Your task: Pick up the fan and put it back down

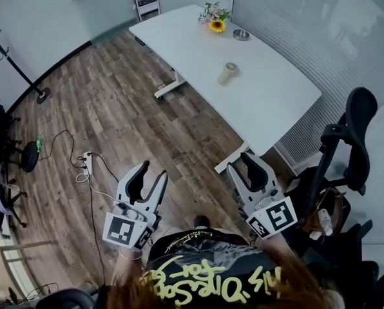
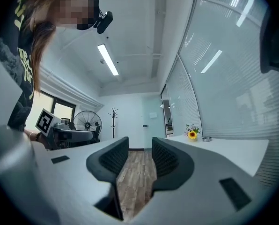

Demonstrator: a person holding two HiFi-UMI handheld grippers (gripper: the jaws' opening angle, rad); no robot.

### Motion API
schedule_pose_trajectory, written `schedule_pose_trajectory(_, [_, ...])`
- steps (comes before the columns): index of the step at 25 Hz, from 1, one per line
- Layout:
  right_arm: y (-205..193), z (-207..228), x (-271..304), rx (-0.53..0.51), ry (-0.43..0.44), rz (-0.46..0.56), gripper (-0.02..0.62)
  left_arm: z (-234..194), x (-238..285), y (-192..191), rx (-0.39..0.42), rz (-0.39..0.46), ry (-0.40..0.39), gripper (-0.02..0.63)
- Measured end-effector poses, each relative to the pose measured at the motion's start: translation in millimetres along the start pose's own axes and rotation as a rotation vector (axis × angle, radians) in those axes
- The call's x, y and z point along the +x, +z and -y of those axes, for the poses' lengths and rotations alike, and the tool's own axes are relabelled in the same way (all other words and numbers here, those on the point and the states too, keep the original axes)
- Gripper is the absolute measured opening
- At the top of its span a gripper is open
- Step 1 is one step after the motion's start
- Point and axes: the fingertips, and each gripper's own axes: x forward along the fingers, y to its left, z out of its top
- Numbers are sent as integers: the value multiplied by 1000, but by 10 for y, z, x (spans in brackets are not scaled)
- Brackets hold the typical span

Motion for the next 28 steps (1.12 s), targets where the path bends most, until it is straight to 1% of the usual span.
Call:
schedule_pose_trajectory(3, [-21,104,86,7,0,-4,140,-49,88,16,6,-11,2,176])
schedule_pose_trajectory(8, [-19,192,190,-8,-5,-9,140,-109,243,9,-32,-10,-30,176])
schedule_pose_trajectory(12, [41,297,273,-13,-17,-6,140,-62,405,43,6,-8,-64,176])
schedule_pose_trajectory(15, [117,319,310,-26,-22,5,140,-65,465,91,13,0,-80,176])
schedule_pose_trajectory(23, [-5,393,299,-5,-25,-26,140,-75,522,4,-5,-28,-95,166])
schedule_pose_trajectory(28, [-43,400,317,6,-15,-18,140,-85,536,42,-5,-14,-74,160])
